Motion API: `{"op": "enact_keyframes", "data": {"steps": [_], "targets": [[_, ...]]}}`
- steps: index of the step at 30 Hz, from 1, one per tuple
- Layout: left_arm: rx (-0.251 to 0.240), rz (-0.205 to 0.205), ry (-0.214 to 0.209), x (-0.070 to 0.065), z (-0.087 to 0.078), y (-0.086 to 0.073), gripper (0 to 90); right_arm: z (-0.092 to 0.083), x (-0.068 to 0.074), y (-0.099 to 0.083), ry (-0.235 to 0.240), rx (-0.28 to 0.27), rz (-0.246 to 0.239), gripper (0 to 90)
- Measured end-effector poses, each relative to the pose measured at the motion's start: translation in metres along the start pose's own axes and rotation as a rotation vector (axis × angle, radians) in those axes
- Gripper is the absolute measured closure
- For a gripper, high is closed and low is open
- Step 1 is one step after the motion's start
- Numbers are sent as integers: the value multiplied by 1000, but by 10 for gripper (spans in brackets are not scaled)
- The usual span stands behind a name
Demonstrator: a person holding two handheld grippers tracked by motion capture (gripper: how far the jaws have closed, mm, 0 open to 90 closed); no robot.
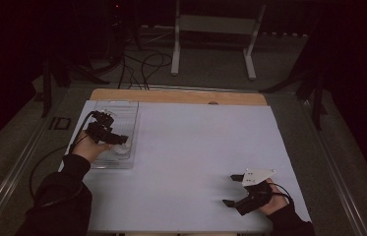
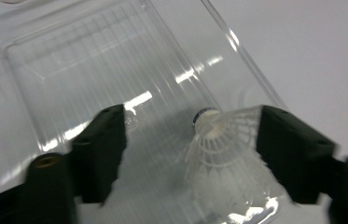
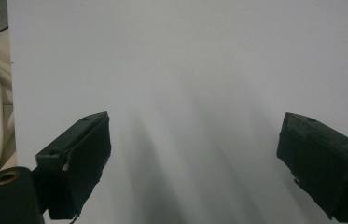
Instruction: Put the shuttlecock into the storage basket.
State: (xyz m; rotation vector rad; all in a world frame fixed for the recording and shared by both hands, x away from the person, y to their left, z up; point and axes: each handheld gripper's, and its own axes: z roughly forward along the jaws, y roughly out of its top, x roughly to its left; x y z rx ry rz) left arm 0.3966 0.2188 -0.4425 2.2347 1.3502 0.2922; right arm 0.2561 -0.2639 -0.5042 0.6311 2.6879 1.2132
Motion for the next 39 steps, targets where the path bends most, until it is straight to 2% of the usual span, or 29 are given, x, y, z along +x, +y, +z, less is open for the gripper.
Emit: {"op": "enact_keyframes", "data": {"steps": [1, 3, 4, 9, 13, 15, 17, 20, 21, 24, 30, 34, 35, 39], "targets": [[-27, -16, -4, 0, -4, 1, 152, 0, 0, 0, 0, 0, 0, 99], [-27, -16, -4, 0, -4, 1, 151, 0, 0, 0, 0, 0, 1, 99], [-31, 4, -10, -2, -8, 3, 65, 0, 0, 0, 1, 2, 1, 100], [-55, 42, -9, -6, -13, 4, 14, 0, 0, 0, 1, 2, 0, 100], [-65, 65, -21, -9, -14, 4, 6, 0, 0, 0, 0, 3, -3, 100], [-68, 70, -33, -10, -14, 4, 3, 0, 1, 1, 1, 0, -3, 100], [-73, 63, -64, -13, -15, 4, 3, 0, 0, 1, 0, -2, -2, 100], [-69, 71, -71, -17, -15, 4, 3, 0, 0, 0, -1, -1, -2, 100], [-58, 88, -80, -20, -15, 5, 2, 0, 0, 1, -2, -2, -2, 99], [-70, 101, -89, -24, -16, 6, 2, -1, 0, 1, -4, -6, 3, 99], [-110, 90, -108, -32, -23, 11, 0, -2, -1, 0, -7, -12, 5, 99], [-113, 116, -113, -38, -25, 14, 0, -2, -1, 0, -7, -10, 4, 99], [-105, 142, -122, -43, -26, 15, 0, -1, -1, 0, -6, -7, 8, 100], [-103, 162, -149, -50, -27, 17, 0, -1, -1, 0, -5, -4, 10, 100]]}}
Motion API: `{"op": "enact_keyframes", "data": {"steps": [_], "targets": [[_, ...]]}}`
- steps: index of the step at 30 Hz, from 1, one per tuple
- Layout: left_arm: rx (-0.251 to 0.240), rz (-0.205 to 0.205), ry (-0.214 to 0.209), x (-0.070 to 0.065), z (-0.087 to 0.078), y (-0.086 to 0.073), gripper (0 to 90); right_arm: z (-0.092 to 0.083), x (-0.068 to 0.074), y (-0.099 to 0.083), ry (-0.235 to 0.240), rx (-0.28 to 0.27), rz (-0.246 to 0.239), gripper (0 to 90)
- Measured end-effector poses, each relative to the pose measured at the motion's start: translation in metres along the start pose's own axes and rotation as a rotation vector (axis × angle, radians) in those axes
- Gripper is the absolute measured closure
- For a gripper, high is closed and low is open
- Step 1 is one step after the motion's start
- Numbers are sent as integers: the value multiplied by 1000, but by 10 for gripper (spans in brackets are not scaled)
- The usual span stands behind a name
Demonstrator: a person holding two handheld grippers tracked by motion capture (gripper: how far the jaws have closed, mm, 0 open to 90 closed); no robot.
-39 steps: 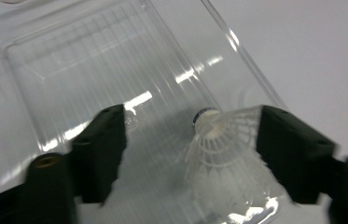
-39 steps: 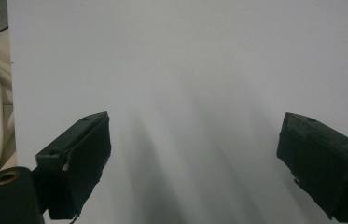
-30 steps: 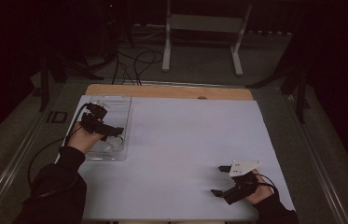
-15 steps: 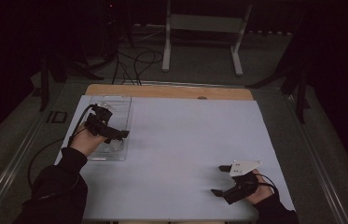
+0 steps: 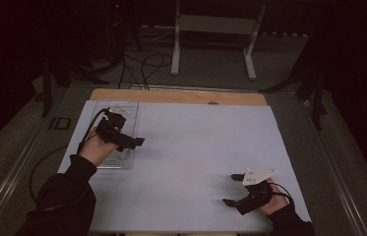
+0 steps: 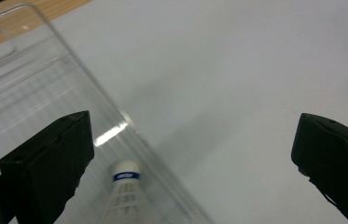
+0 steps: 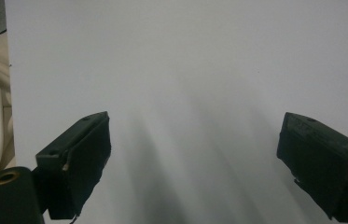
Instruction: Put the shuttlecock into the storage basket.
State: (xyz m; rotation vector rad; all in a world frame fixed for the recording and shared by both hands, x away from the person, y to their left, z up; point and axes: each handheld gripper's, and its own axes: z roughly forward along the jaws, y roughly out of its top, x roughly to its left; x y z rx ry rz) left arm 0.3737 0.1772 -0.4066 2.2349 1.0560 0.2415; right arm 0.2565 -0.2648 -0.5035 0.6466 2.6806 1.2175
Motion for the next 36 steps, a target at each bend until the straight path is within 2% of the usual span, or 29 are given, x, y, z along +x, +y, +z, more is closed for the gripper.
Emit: {"op": "enact_keyframes", "data": {"steps": [3, 10, 12, 16, 17, 18, 20, 23, 24, 26, 30, 36], "targets": [[-2, 17, -1, -5, 0, 3, 0, 0, 0, 0, 0, -1, 0, 99], [-11, 58, -44, -17, 2, 8, 0, 1, 0, 0, 2, 1, 0, 100], [-5, 77, -45, -21, 4, 9, 0, 1, 0, 0, 3, 1, 1, 99], [-24, 86, -90, -28, 5, 12, 0, 2, 0, 0, 8, 2, 3, 100], [-24, 86, -90, -28, 5, 12, 0, 2, 0, 0, 8, 2, 3, 100], [-28, 103, -101, -32, 6, 13, 0, 2, 0, 0, 4, 6, 0, 99], [-29, 120, -108, -37, 7, 15, 0, 3, 0, 0, 8, 7, 1, 99], [-14, 118, -122, -40, 8, 16, 0, 3, 0, 0, 5, 11, -3, 100], [-12, 128, -139, -44, 10, 17, 0, 3, 0, 0, 5, 12, -4, 100], [-14, 155, -128, -49, 11, 16, 0, 3, 0, 0, 5, 10, -4, 100], [-3, 187, -143, -58, 14, 16, 0, 3, 0, 0, 5, 10, -3, 100], [-14, 205, -168, -65, 17, 14, 1, 2, 1, 0, 3, 8, -3, 99]]}}
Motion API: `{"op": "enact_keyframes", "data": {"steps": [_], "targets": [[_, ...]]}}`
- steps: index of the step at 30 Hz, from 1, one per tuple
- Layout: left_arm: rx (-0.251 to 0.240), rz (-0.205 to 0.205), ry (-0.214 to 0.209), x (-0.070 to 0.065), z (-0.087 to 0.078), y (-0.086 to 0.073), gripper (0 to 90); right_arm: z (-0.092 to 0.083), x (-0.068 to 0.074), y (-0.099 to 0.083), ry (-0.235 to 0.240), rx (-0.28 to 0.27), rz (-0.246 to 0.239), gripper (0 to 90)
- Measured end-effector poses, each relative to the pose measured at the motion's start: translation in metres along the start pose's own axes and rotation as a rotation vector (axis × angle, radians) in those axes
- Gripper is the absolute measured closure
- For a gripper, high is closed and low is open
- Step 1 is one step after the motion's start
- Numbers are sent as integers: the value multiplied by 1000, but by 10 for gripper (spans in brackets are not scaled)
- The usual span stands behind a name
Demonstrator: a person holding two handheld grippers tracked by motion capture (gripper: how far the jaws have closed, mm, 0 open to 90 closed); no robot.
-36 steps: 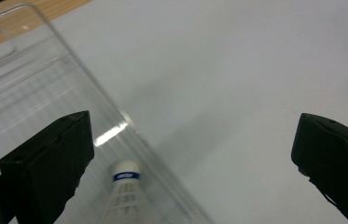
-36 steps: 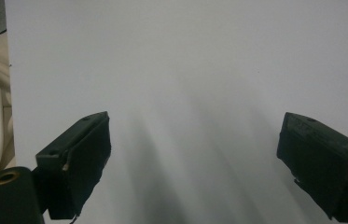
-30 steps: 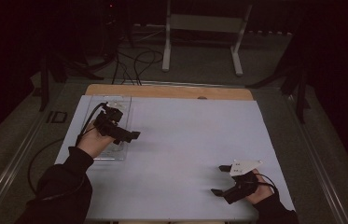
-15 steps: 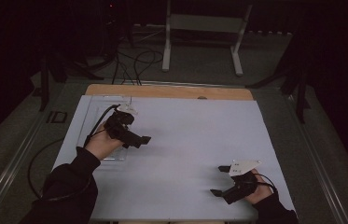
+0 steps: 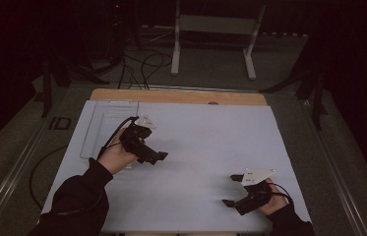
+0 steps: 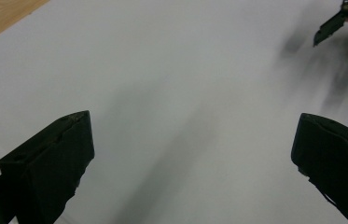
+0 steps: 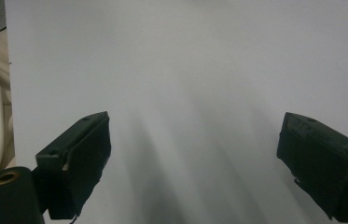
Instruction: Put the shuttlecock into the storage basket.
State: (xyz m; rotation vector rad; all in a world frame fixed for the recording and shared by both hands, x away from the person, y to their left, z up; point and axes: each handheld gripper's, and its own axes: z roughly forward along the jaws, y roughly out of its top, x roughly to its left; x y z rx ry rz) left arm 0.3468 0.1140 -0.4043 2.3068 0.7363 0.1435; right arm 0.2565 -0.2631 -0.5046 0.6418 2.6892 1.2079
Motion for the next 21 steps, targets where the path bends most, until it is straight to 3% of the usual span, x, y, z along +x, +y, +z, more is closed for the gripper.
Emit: {"op": "enact_keyframes", "data": {"steps": [3, 12, 21], "targets": [[-25, 23, -33, -6, 3, -2, 1, -1, 0, 0, -2, -1, 0, 100], [6, 71, -109, -19, 15, -6, 1, 0, 0, 0, -3, 4, 1, 99], [-13, 96, -143, -28, 18, -14, 1, -1, 1, 1, -9, 9, -2, 99]]}}
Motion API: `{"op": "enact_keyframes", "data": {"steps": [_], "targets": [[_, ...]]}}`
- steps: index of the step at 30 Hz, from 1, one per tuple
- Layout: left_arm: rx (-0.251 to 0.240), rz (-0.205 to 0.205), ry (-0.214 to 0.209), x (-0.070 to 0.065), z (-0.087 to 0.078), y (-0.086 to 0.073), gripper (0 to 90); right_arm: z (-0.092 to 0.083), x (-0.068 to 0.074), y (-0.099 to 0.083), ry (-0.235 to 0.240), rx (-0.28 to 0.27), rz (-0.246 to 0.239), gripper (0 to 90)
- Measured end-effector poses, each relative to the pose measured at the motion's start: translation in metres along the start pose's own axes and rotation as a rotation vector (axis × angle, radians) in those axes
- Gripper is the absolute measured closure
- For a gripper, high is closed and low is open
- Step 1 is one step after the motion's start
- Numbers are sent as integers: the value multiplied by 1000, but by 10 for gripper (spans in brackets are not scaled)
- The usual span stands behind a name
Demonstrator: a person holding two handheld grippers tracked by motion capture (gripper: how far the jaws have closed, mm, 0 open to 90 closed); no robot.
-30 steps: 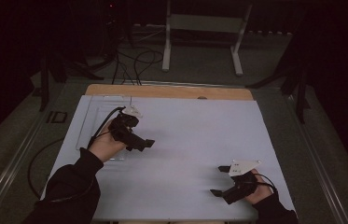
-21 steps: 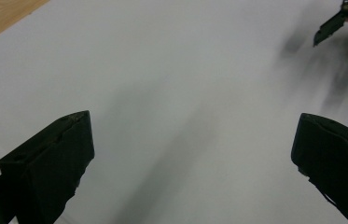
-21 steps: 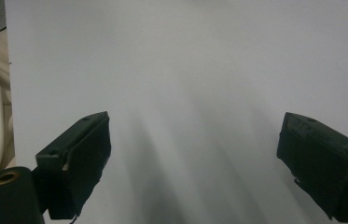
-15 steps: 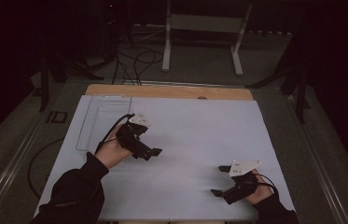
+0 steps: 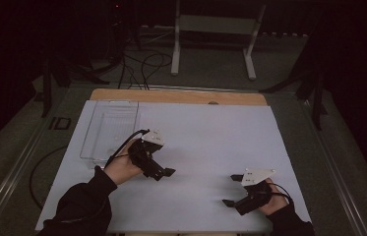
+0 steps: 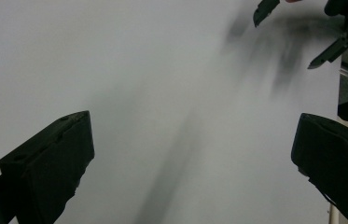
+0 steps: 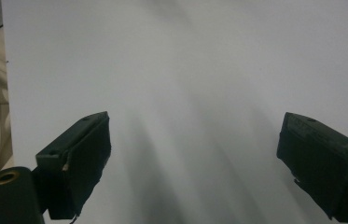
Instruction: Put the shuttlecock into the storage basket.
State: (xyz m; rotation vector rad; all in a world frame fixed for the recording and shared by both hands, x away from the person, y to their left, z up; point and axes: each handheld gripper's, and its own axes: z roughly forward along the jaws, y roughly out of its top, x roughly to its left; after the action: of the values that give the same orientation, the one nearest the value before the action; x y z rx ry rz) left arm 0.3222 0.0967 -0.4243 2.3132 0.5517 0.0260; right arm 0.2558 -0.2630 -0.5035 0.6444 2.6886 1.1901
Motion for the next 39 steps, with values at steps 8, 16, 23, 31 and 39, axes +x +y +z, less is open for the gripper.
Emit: {"op": "enact_keyframes", "data": {"steps": [8, 16, 23, 31, 39], "targets": [[0, 12, -26, -4, 7, -14, 1, 0, 0, 0, 2, -7, -4, 99], [0, 27, -40, -9, 10, -28, 1, 0, 1, 0, 4, -5, -1, 99], [-2, 39, -47, -14, 10, -41, 1, 1, 1, 1, 1, -3, -3, 99], [-9, 35, -57, -16, 7, -58, 1, 0, 1, 1, -1, -2, -5, 100], [-36, 20, -56, -16, 2, -72, 1, -1, 2, 1, -7, -2, -6, 99]]}}
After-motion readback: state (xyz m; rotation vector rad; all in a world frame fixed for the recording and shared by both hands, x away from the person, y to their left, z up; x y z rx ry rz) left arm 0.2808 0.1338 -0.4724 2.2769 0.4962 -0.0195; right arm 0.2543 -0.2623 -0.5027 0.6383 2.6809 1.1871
